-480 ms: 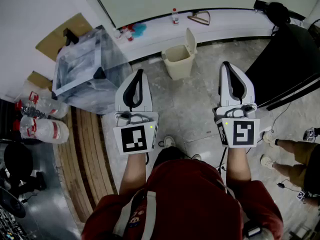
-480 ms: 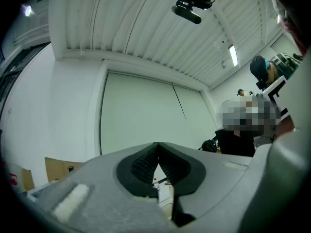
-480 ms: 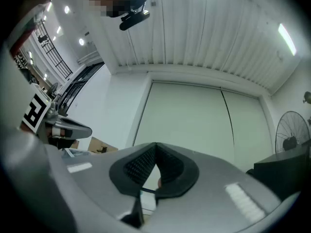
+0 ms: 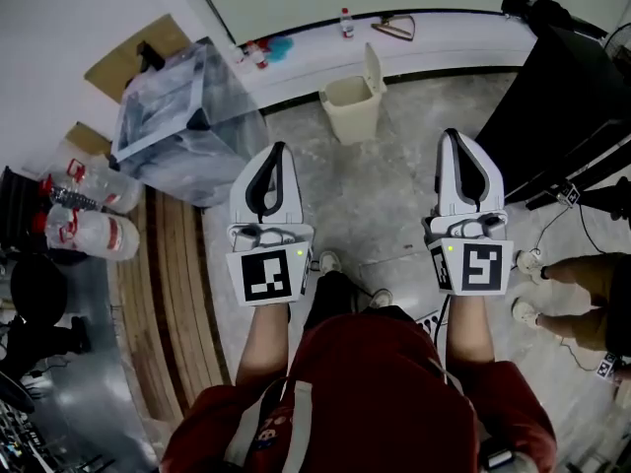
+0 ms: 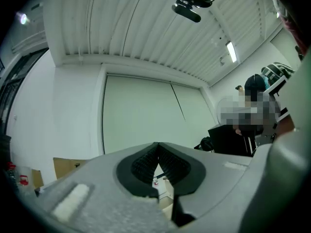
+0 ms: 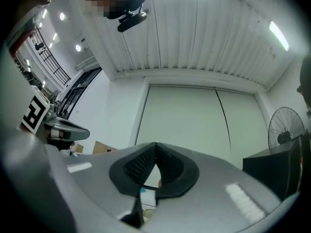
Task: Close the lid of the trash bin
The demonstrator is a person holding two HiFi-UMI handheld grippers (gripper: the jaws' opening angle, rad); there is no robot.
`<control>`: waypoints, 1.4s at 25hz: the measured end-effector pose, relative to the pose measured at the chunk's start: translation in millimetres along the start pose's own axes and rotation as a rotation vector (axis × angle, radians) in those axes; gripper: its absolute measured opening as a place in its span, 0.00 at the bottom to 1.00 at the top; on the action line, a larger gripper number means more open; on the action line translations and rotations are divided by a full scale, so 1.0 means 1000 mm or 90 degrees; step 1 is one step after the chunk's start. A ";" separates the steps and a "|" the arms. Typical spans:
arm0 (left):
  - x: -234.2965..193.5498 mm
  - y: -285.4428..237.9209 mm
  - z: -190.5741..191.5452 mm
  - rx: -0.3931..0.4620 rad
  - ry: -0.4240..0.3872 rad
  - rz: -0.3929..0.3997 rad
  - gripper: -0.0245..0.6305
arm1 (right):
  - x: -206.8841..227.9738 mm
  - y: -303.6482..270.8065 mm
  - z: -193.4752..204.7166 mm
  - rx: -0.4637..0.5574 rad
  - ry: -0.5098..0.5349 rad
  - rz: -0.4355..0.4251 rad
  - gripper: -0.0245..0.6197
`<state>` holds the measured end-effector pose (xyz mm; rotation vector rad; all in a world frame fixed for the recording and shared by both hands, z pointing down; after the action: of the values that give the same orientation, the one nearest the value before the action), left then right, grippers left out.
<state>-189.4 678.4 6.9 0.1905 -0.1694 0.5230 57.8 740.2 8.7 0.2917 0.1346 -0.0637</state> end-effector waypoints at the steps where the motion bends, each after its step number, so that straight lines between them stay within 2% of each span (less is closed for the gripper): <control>1: 0.006 0.004 0.001 -0.005 0.000 0.000 0.04 | 0.003 0.007 0.000 0.001 -0.004 0.000 0.04; 10: 0.046 0.002 -0.003 -0.011 0.005 0.019 0.04 | 0.026 0.032 0.006 -0.008 -0.012 0.002 0.04; 20: 0.054 -0.046 0.011 -0.004 0.007 0.050 0.04 | 0.048 0.006 0.027 -0.020 -0.020 0.020 0.04; 28: 0.028 -0.118 0.038 -0.007 0.021 0.056 0.04 | 0.060 -0.068 0.056 -0.036 -0.004 0.011 0.04; 35: -0.027 -0.184 0.061 -0.008 0.033 0.038 0.04 | 0.054 -0.158 0.078 -0.047 0.013 -0.011 0.04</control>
<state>-125.7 496.0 34.9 0.1596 -0.1279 0.5859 108.2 564.1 30.7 0.2169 0.1602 -0.0730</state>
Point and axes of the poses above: the fingertips, and each gripper's own axes: y backward along the fingers, x to its right, z out of its underside, the point moved 7 cm from there along y, backward along the fingers, and after that the axes turned 1 degree about z, right-handed, at the moved point
